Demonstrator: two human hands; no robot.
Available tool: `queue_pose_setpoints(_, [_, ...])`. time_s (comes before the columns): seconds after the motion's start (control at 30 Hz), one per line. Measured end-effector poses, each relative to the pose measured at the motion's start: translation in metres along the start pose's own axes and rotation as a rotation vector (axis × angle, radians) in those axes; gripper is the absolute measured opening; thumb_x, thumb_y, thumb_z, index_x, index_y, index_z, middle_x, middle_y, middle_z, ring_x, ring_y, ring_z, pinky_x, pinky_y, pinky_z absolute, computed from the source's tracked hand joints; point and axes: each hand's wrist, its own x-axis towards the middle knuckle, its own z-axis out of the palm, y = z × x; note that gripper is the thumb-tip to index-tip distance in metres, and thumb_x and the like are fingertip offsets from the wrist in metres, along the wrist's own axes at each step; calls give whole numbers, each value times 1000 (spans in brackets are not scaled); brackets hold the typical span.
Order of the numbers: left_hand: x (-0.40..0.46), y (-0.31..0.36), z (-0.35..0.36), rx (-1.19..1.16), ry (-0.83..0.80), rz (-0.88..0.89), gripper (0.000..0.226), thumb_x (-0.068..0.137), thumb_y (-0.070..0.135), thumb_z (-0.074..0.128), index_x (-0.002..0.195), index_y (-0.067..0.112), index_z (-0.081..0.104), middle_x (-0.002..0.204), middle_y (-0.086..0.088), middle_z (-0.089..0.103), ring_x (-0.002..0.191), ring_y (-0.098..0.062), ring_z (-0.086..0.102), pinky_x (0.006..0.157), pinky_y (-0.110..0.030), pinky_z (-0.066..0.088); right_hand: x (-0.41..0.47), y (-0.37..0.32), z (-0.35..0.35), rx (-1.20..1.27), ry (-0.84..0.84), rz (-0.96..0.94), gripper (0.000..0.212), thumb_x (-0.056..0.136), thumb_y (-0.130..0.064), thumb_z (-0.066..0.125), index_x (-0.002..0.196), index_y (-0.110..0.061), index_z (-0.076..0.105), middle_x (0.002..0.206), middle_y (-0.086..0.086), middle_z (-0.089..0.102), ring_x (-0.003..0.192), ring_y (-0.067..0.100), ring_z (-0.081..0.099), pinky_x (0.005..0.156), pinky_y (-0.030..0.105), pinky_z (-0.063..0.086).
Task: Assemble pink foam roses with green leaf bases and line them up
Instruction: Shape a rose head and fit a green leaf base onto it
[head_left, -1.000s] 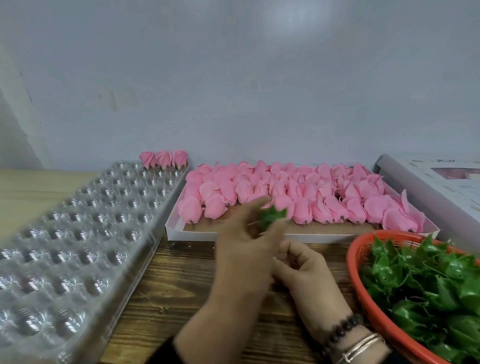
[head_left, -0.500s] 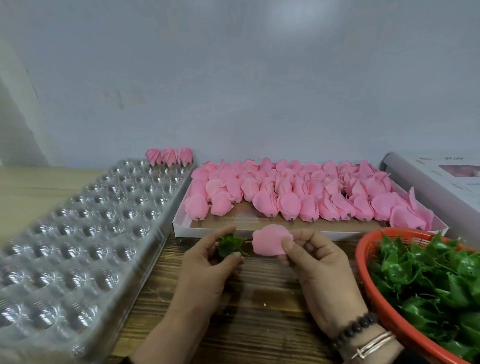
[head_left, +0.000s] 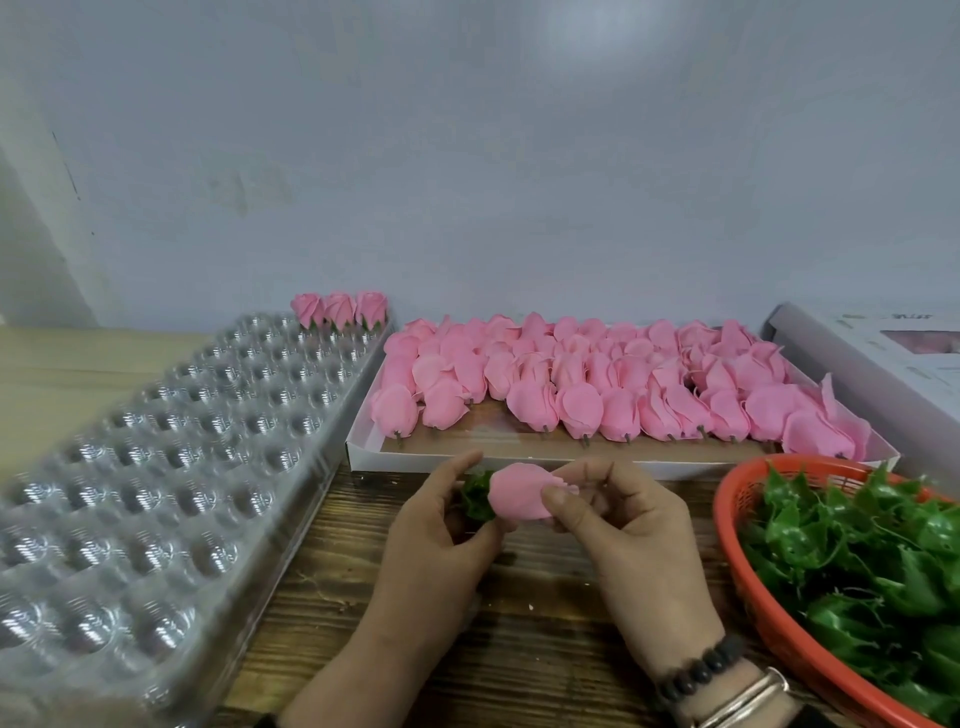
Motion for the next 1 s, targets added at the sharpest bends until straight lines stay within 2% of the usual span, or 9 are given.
queue_pose_setpoints(0.1, [-2, 0, 2, 72, -15, 29, 60, 76, -7, 68, 120, 31, 52, 96, -2, 68, 90, -15, 67, 82, -28, 52, 0, 2, 0, -76, 8, -31, 18, 74, 3, 70, 70, -15, 67, 65, 23, 60, 62, 25, 52, 65, 33, 48])
queue_pose_setpoints(0.17, [-3, 1, 2, 104, -21, 51, 62, 77, -5, 67, 120, 35, 50, 97, -3, 68, 91, -16, 67, 84, -29, 52, -1, 3, 0, -112, 8, -49, 18, 74, 2, 71, 71, -15, 67, 69, 24, 61, 65, 37, 54, 70, 43, 50])
queue_pose_setpoints(0.27, [-4, 1, 3, 133, -31, 63, 62, 77, -4, 67, 119, 39, 50, 93, -1, 69, 87, -16, 68, 82, -30, 53, -2, 3, 2, -144, -3, -59, 17, 74, 0, 72, 71, -17, 67, 71, 21, 64, 73, 40, 58, 74, 50, 50])
queue_pose_setpoints(0.4, [-6, 2, 5, 152, -63, 72, 64, 77, -6, 65, 115, 43, 50, 92, 13, 69, 83, -18, 69, 77, -27, 54, -4, 2, 3, -217, -47, -92, 21, 73, -4, 73, 73, -24, 66, 74, 3, 67, 71, 23, 61, 70, 32, 51])
queue_pose_setpoints(0.5, [-8, 3, 8, 183, -70, 105, 66, 77, -7, 64, 114, 45, 50, 95, 9, 70, 87, -18, 68, 84, -34, 54, -5, 2, 4, -286, -47, -130, 26, 73, -4, 73, 72, -28, 64, 73, -8, 65, 67, 9, 56, 59, 13, 42])
queue_pose_setpoints(0.63, [-10, 3, 13, 159, -91, 134, 68, 79, -10, 60, 118, 43, 49, 112, 1, 66, 100, -14, 66, 92, -35, 51, -4, 4, 3, -326, -19, -154, 25, 74, -4, 73, 73, -27, 63, 74, -9, 65, 74, 11, 60, 68, 26, 47])
queue_pose_setpoints(0.77, [-9, 2, 12, 164, -96, 131, 73, 78, -14, 57, 117, 48, 48, 112, 2, 65, 98, -13, 66, 91, -35, 51, -4, 4, 3, -329, -32, -160, 29, 75, -5, 72, 80, -31, 62, 76, -10, 64, 75, 11, 59, 67, 24, 47])
queue_pose_setpoints(0.9, [-7, 1, 9, 345, -96, 164, 74, 78, 0, 66, 114, 57, 38, 103, 6, 62, 80, 1, 62, 76, -13, 48, -5, 4, 4, -304, -57, -185, 30, 75, -3, 72, 80, -31, 62, 78, -10, 63, 73, 9, 58, 61, 13, 43])
queue_pose_setpoints(1.0, [-6, 3, 8, 477, -47, 179, 62, 74, 14, 70, 103, 58, 38, 89, 13, 54, 70, 5, 53, 63, -9, 41, -6, 3, 6, -281, -74, -205, 31, 75, -2, 72, 82, -30, 62, 78, -7, 61, 69, 8, 55, 61, 11, 40])
